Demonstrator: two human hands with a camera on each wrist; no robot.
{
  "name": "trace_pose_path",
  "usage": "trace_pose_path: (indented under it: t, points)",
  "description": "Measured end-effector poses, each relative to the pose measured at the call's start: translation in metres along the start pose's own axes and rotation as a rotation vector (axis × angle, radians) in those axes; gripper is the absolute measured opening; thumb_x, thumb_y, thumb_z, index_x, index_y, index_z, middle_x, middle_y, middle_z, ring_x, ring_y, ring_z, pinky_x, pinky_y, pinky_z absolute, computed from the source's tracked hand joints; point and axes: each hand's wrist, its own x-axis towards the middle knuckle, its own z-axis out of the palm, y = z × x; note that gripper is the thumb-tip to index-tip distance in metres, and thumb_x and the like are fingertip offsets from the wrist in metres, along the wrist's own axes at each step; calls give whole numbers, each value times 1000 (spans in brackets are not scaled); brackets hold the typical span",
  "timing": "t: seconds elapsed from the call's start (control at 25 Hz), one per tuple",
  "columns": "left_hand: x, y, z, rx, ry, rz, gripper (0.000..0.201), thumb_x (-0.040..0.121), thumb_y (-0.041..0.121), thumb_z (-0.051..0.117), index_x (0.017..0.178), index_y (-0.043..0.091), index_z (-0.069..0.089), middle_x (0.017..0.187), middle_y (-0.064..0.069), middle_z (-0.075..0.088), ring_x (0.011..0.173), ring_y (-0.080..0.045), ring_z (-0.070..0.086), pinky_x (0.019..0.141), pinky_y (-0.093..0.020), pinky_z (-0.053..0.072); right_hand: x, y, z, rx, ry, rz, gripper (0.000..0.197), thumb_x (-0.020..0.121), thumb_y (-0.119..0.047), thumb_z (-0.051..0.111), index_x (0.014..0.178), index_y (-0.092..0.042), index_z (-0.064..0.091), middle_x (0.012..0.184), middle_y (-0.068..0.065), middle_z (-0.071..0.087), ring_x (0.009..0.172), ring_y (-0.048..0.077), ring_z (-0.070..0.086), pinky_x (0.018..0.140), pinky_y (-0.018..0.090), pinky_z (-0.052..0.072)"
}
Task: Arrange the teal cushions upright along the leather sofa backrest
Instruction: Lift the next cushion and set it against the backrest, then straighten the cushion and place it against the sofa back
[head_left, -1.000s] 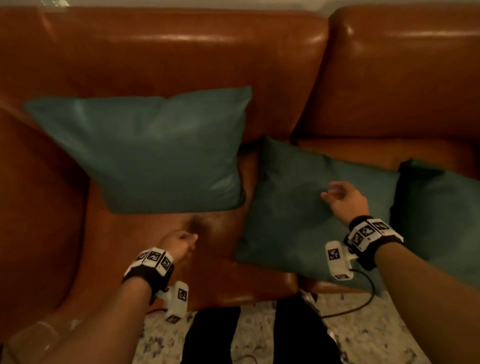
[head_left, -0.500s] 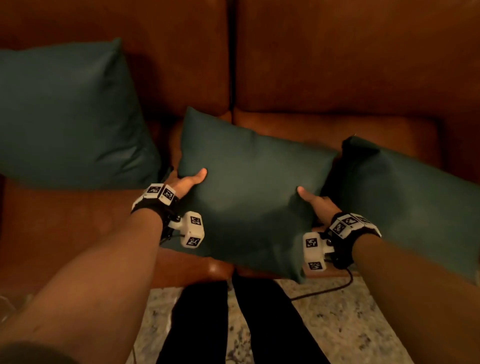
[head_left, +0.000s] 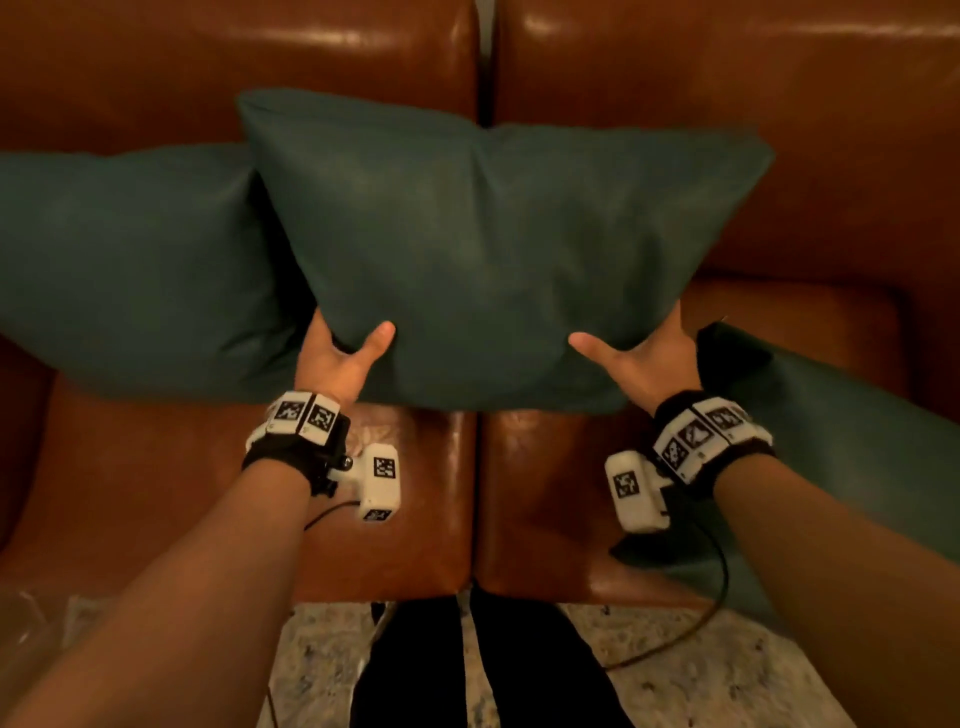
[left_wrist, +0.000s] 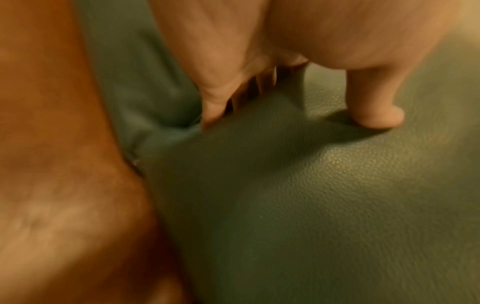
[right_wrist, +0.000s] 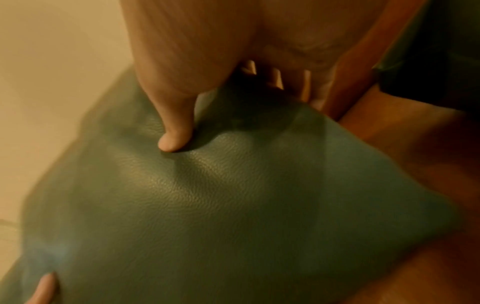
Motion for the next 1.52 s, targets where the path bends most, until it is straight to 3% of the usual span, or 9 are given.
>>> trace_pose_path:
  t: [0.36, 0.48, 0.6, 0.8, 0.96, 1.08, 1.2, 1.32, 1.52]
  points:
    - [30, -17, -3, 226, -30, -67, 83, 73, 47, 77, 146, 30, 41, 140, 6, 60, 122, -15, 59, 109, -36, 47, 38, -2, 12, -43, -94, 67, 98, 77, -38, 85, 154, -16, 29, 155, 8, 49, 140, 31, 50, 114, 41, 44]
    - [25, -28, -9, 201, 67, -206, 50, 80, 43, 73, 119, 13, 63, 106, -12, 73, 76, -17, 72, 77, -39, 63, 23, 24, 16, -88, -91, 129, 65, 80, -31, 83, 137, -17, 55, 136, 7, 65, 128, 29, 60, 110, 40, 47]
    - [8, -36, -5, 221, 1, -270, 22, 91, 24, 66, 71, 16, 64, 67, -9, 64, 34, 0, 56, 37, -17, 49, -6, 54, 17, -125, -126, 216, 19, 78, -34, 83, 89, -29, 69, 109, 6, 76, 107, 31, 71, 100, 48, 57]
    - [-27, -55, 25, 295, -383, -353, 28, 97, 13, 58, 70, 11, 60, 64, -8, 57, 26, -1, 47, 29, -11, 33, -72, 92, 3, -158, -98, 242, 15, 87, -25, 76, 97, -27, 65, 105, 4, 71, 93, 19, 65, 69, 17, 48]
    - [-62, -43, 81, 469, -557, -315, 23, 97, 16, 57, 75, 14, 63, 68, -4, 61, 44, -9, 51, 39, -19, 38, -101, 126, -45, -184, -35, 203, 25, 88, -18, 75, 111, -14, 66, 101, 4, 70, 94, 22, 67, 94, 36, 57]
    - [-80, -17, 140, 526, -631, -213, 24, 96, 21, 59, 73, 22, 64, 79, -9, 68, 60, -21, 59, 55, -26, 46, -86, 144, -108, -283, 123, 138, 37, 87, -21, 76, 121, -10, 65, 115, 13, 73, 110, 30, 69, 99, 34, 49]
    - [-100, 17, 228, 799, -737, 63, 18, 92, 31, 62, 103, 24, 74, 111, -9, 77, 106, -29, 70, 96, -32, 50, -53, 173, -189, -291, 236, 194, 48, 88, -27, 75, 130, -12, 58, 125, 17, 68, 116, 34, 65, 92, 31, 47]
    - [-122, 56, 335, 933, -783, 324, 52, 93, 40, 60, 140, 19, 54, 141, -12, 61, 134, -30, 54, 113, -32, 37, -31, 220, -263, -251, 321, 378, 69, 84, -46, 76, 141, -18, 47, 138, 20, 60, 126, 39, 58, 103, 42, 49]
    - [-132, 86, 440, 1214, -708, 464, 74, 86, 67, 52, 150, 34, 37, 162, -13, 26, 150, -37, 26, 123, -51, 25, -27, 299, -313, -63, 193, 688, 98, 75, -68, 73, 152, -20, 35, 153, 18, 46, 135, 43, 50, 112, 51, 45]
